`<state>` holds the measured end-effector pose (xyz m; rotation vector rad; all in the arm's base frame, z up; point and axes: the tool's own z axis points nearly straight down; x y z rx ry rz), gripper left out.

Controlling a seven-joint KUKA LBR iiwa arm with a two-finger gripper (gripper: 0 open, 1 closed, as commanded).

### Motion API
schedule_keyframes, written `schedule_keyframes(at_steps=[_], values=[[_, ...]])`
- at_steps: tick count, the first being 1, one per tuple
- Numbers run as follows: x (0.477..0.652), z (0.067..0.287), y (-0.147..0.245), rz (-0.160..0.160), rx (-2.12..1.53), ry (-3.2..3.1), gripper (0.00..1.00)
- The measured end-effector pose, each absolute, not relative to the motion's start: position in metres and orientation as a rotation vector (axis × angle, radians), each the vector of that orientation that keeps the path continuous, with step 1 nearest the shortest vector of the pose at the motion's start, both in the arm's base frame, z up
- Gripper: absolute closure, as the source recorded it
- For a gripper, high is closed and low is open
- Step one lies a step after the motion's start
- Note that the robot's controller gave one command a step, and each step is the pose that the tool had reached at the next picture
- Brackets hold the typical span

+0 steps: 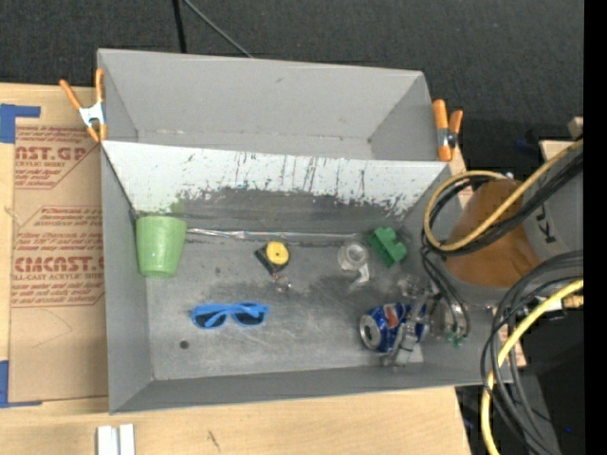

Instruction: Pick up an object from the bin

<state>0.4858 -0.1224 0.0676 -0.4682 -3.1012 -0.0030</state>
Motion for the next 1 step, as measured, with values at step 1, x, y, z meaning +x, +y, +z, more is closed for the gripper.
schedule_keyframes(at_steps=[1], values=[[0.4874,0.0695,-0.123,0.0,-0.466,-3.106,1.0]])
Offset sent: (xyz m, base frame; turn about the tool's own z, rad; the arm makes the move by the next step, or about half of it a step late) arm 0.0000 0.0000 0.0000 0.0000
